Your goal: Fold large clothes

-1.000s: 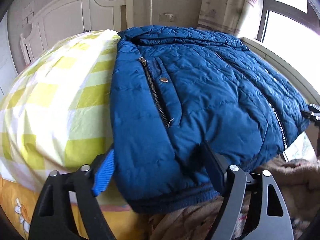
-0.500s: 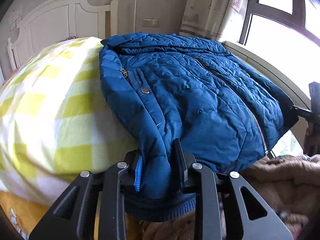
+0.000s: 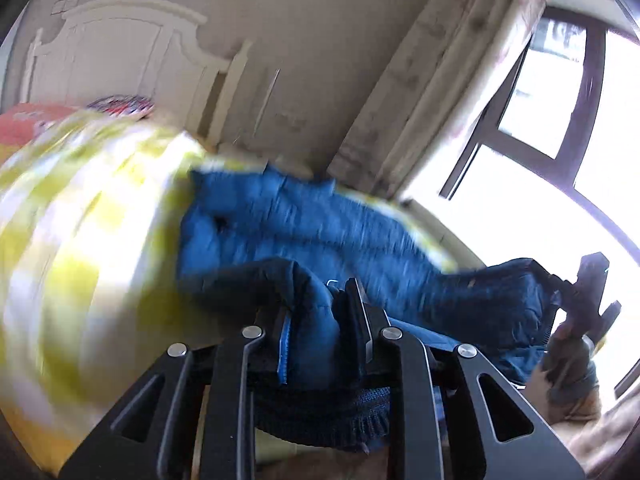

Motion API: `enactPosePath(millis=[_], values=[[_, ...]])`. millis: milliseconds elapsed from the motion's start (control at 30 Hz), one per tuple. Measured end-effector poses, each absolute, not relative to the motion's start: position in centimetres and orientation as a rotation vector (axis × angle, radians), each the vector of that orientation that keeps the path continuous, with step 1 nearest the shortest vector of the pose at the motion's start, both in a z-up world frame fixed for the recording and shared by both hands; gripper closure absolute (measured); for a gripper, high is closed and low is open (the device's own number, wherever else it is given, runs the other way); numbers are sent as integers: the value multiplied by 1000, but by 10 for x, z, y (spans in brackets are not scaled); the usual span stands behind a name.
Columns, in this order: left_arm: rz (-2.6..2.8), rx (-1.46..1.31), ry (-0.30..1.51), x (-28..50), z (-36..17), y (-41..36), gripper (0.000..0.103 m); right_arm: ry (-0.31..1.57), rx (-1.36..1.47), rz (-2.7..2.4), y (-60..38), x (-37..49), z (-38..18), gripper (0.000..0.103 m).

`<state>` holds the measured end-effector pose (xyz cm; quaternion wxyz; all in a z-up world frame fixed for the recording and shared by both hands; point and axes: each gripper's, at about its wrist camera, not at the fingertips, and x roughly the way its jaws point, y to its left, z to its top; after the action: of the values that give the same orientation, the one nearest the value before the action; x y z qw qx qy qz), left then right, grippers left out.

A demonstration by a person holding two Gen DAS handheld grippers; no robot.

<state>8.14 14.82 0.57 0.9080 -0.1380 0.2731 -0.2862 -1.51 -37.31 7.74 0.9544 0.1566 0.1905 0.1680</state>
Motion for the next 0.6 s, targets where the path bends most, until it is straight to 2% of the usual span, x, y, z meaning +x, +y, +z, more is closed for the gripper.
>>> enactPosePath(millis=[100,233,267,333,400,433,467,500,533,600], values=[[-552,-293,582,158,44,129,80,427,323,297,-385,79,104,90],[-501,-442,732,296,77,113,78,602,432,206,-418,230,113,86],[-504,-514,809,341,79,113,76,635,493,218,-428,258,108,80],[-495,-678,881,403,80,129,73,694,725,228,-465,310,91,65],[-416,-732,838,433,86,149,71,626,798,221,-489,327,89,23],[-384,-721,809,440,89,158,59,580,778,189,-500,332,91,19],[-333,-695,772,449,95,169,36,559,756,165,-508,334,90,19],[-291,-667,749,454,96,175,26,560,743,154,-514,339,87,19],[-246,-606,731,460,95,178,21,581,723,136,-520,348,82,19],[-251,-495,757,468,88,178,21,634,673,112,-527,361,67,19]])
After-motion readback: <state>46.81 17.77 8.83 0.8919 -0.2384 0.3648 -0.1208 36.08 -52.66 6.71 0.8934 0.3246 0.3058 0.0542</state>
